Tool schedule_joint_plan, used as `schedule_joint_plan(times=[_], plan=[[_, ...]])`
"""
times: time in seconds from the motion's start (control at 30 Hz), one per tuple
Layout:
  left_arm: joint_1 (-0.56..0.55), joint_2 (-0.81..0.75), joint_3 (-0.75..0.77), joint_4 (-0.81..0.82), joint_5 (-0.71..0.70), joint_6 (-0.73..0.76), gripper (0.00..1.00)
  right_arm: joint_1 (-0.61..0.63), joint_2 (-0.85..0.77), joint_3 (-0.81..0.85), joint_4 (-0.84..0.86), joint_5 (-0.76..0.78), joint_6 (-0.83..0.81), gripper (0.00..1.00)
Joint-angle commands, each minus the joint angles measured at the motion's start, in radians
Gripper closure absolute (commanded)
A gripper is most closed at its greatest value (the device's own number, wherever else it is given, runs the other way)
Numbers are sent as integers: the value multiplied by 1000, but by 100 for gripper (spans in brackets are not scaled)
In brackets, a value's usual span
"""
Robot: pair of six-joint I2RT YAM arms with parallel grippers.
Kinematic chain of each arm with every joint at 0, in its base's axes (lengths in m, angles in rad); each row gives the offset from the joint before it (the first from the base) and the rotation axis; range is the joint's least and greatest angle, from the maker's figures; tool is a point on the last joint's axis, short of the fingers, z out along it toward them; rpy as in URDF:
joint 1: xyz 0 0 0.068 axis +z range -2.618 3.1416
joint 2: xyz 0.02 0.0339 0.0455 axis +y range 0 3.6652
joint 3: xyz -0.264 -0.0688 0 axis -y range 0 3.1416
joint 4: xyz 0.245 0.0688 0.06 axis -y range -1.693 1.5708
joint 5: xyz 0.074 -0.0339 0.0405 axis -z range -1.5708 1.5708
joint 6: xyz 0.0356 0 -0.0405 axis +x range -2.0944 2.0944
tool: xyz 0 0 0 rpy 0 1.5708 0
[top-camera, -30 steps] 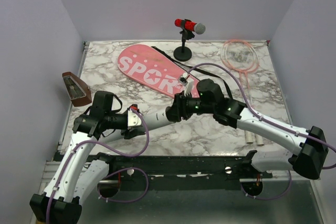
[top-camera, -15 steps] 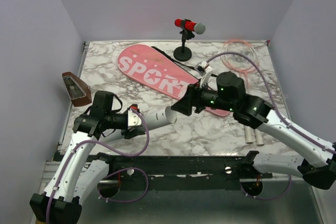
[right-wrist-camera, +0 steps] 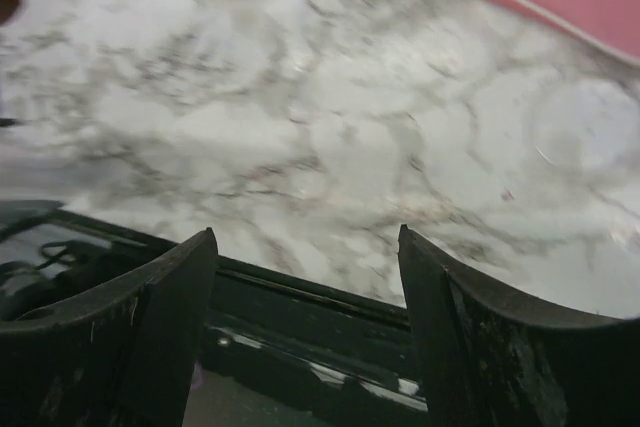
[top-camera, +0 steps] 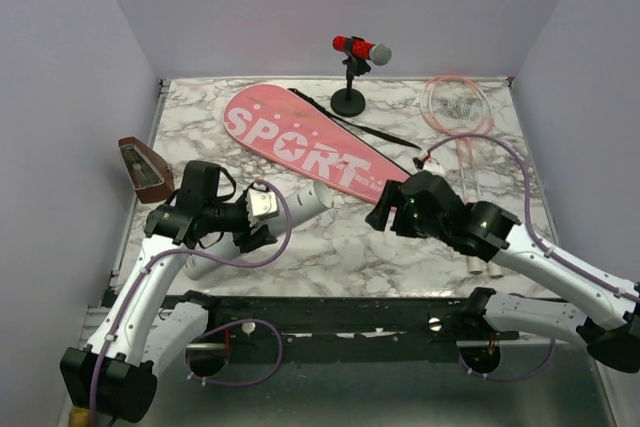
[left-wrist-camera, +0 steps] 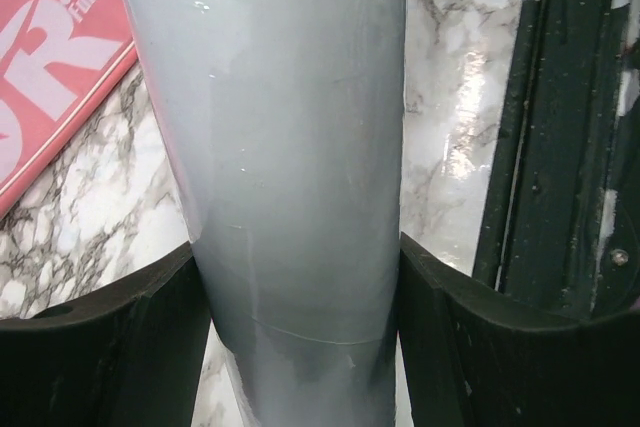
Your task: Pack up the badminton gear
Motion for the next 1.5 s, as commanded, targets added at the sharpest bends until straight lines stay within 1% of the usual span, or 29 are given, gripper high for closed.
schedule_joint_plan(times=[0.0,0.07,0.13,0.2,0.27,0.4,0.47,0.57,0.77,0.9,0.97,1.03,1.17,1.4,1.47], plan=[[-3,4,14,54,-83,-32,47,2,-75,-201,-48,101,250,20],[-3,-10,-11,60,-98,-9,46,0,-63,-217,-63,150,246,22],[-2,-15,-19,59,-101,-11,46,-1,-2,-190,-115,234,217,26],[-3,-16,-20,51,-98,-14,46,-7,80,-148,-142,284,171,29],[-3,-18,-12,37,-87,-8,46,-38,181,-116,-133,279,117,32],[-3,-16,24,-44,-46,95,46,-144,313,-90,-42,196,0,38],[-3,-18,26,-69,-37,142,45,-187,360,-82,-13,190,-33,39],[-3,-18,23,-84,-35,179,44,-204,422,-70,-2,210,-69,39],[-3,16,20,-86,-27,209,44,-207,473,-103,56,184,-98,39],[-3,23,12,-83,-12,224,45,-207,505,-133,84,193,-101,39],[-3,25,9,-80,-12,238,46,-207,512,-156,105,190,-100,39],[-3,25,8,-75,-15,261,50,-207,514,-180,134,184,-95,40],[-3,30,17,-58,2,233,52,-208,543,-209,167,176,-81,41],[-3,8,-29,-21,19,216,54,-207,563,-243,213,143,-72,42],[-3,-3,-31,-15,16,209,54,-208,565,-255,222,133,-72,44]])
